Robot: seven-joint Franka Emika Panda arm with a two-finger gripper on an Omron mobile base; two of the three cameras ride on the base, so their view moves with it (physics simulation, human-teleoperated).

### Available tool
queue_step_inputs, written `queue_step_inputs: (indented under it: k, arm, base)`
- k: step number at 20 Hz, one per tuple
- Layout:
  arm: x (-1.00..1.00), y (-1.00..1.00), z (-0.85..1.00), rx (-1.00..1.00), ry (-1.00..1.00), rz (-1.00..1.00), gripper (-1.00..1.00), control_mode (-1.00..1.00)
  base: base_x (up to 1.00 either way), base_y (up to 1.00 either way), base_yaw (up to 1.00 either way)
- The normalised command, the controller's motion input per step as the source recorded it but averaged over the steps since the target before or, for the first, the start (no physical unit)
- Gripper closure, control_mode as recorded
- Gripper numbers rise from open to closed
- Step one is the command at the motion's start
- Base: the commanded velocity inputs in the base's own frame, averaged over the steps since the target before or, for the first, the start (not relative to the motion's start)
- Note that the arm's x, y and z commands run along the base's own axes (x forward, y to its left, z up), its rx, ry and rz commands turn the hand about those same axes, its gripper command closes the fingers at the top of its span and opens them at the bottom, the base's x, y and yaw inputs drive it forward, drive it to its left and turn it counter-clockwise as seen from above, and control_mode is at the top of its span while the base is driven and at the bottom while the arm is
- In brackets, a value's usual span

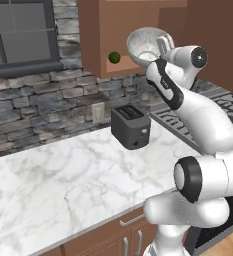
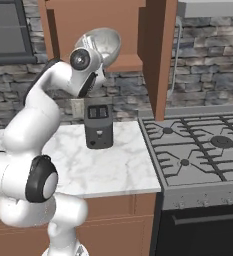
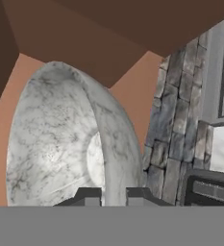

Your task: Pick the mug and place it in the sink. Pick the bowl and place it in the open cabinet and then close the cabinet.

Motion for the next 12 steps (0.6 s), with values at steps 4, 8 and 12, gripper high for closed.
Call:
queue_step_inputs:
  k: [4, 8, 12]
  arm:
    - [0.72, 0.01, 0.0, 0.0, 0.0, 0.0, 1.0, -1.0]
    - [0.76, 0.0, 0.0, 0.0, 0.0, 0.0, 1.0, -1.0]
    - [0.71, 0.0, 0.0, 0.0, 0.0, 0.0, 1.0, -1.0]
  base:
    - [0.0, 0.0, 0.0]
    - [0.0, 0.0, 0.0]
    - [0.0, 0.0, 0.0]
